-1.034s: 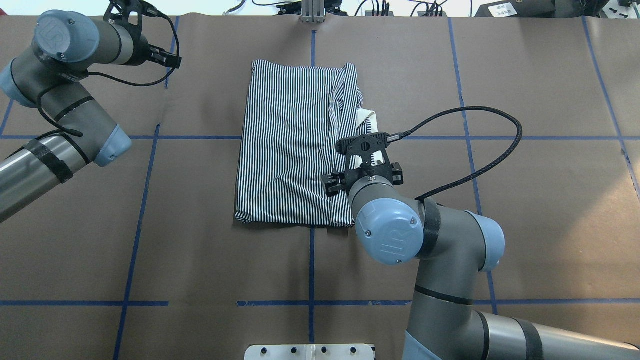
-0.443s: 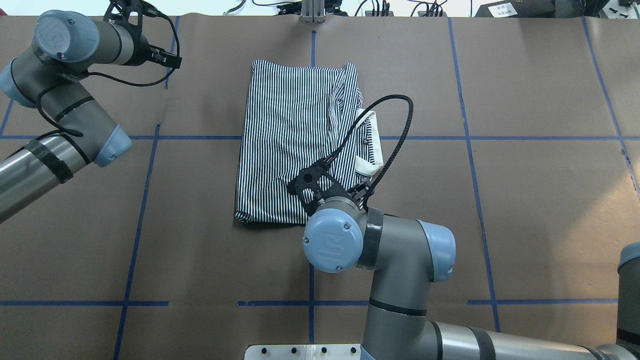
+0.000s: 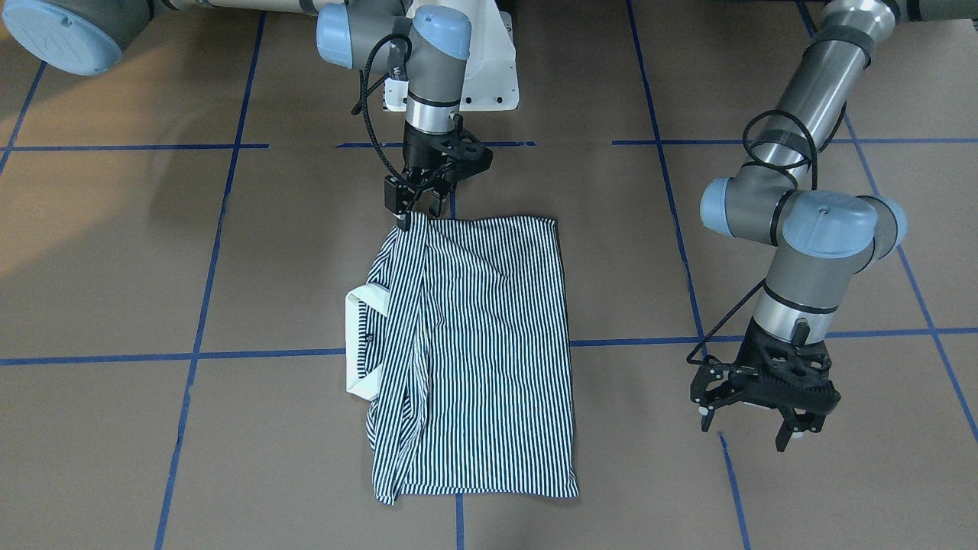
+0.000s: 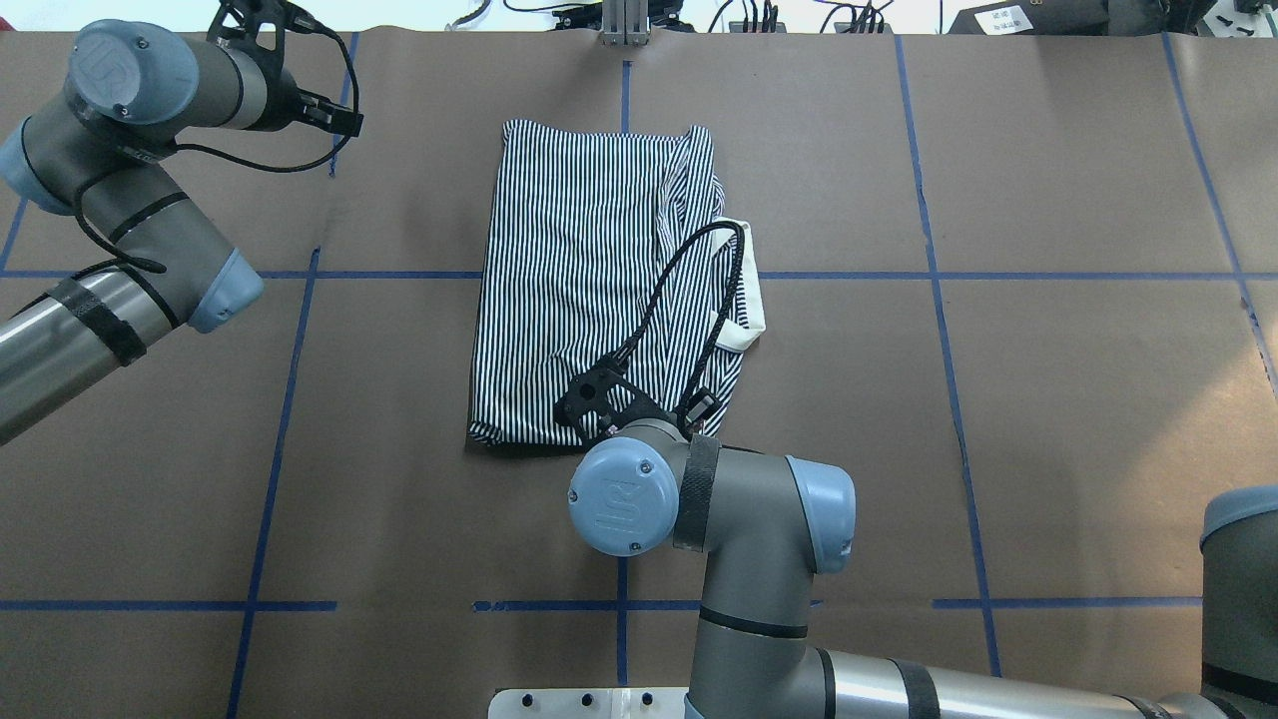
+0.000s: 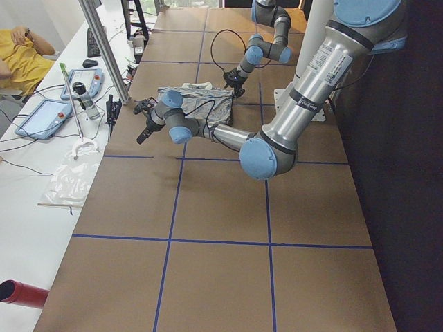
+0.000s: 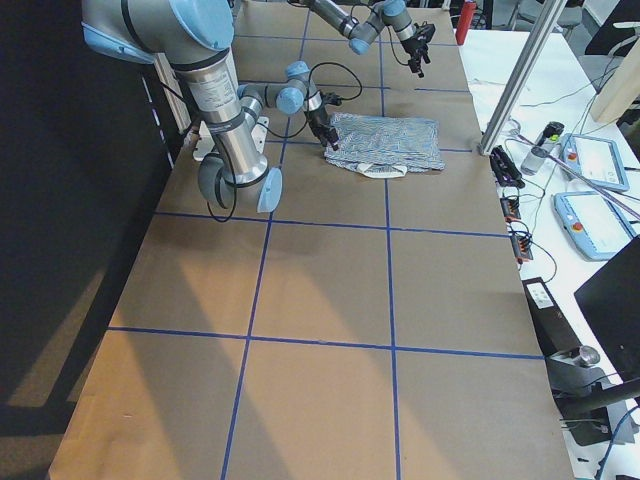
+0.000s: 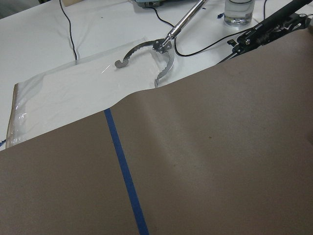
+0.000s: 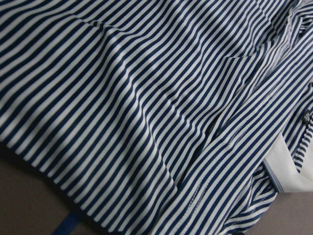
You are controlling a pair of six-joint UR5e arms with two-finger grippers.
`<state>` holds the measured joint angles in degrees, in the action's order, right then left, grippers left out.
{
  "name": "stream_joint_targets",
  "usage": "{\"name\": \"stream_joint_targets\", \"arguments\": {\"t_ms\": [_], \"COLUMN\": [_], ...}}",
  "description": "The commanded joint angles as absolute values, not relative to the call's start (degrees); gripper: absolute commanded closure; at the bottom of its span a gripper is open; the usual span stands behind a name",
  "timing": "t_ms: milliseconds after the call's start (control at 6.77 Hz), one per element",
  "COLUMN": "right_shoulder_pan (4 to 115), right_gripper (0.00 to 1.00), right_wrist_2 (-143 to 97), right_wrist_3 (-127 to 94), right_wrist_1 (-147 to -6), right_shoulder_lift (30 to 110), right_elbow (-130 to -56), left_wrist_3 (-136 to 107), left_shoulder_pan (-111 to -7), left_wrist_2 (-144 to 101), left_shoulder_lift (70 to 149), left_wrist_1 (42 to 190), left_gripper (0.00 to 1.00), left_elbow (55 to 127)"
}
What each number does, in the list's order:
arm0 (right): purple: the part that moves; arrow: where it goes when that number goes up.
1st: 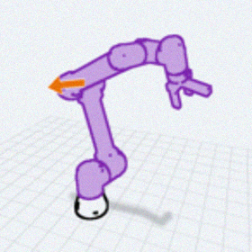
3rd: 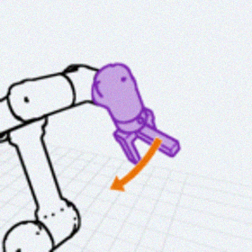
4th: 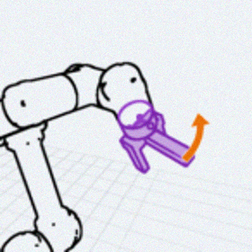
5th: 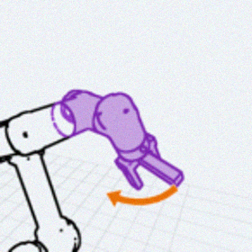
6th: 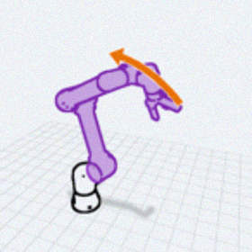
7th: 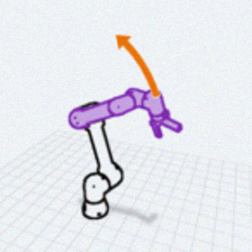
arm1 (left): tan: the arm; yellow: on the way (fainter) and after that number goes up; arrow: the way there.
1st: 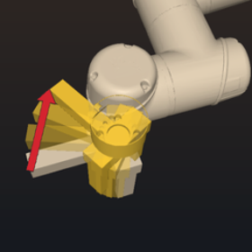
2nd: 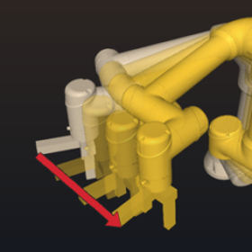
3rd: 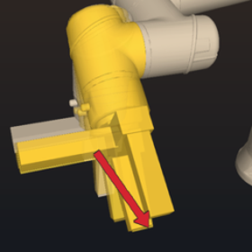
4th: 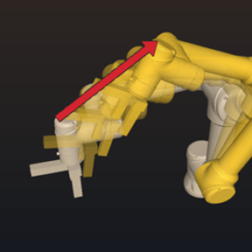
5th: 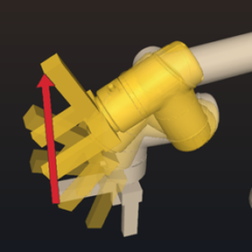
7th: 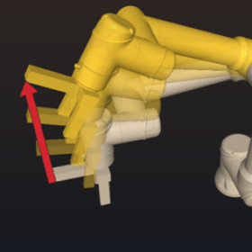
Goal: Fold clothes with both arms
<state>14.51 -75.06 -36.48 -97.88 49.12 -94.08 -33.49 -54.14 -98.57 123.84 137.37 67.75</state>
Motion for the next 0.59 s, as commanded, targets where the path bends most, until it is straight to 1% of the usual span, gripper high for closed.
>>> {"name": "stream_joint_targets", "arguments": {"t_ms": [0,148,443], "right_shoulder_pan": [14.41,14.41,14.76], "right_gripper": [0.54,0.65,0.67], "right_wrist_2": [-75.06,-74.97,-74.97], "right_wrist_3": [-33.58,-31.49,-30.77], "right_wrist_1": [-97.91,-97.91,-97.82], "right_shoulder_lift": [49.31,49.39,49.48], "right_elbow": [-93.95,-94.13,-94.74], "left_wrist_3": [-33.49,-33.49,-33.49], "left_shoulder_pan": [-54.14,-54.14,-54.14], "left_wrist_2": [-98.61,-98.61,-98.61], "left_shoulder_lift": [123.84,123.84,123.84], "left_wrist_1": [137.37,137.37,137.29], "left_gripper": [0.0,0.0,0.0], "left_elbow": [67.76,67.76,67.68]}}
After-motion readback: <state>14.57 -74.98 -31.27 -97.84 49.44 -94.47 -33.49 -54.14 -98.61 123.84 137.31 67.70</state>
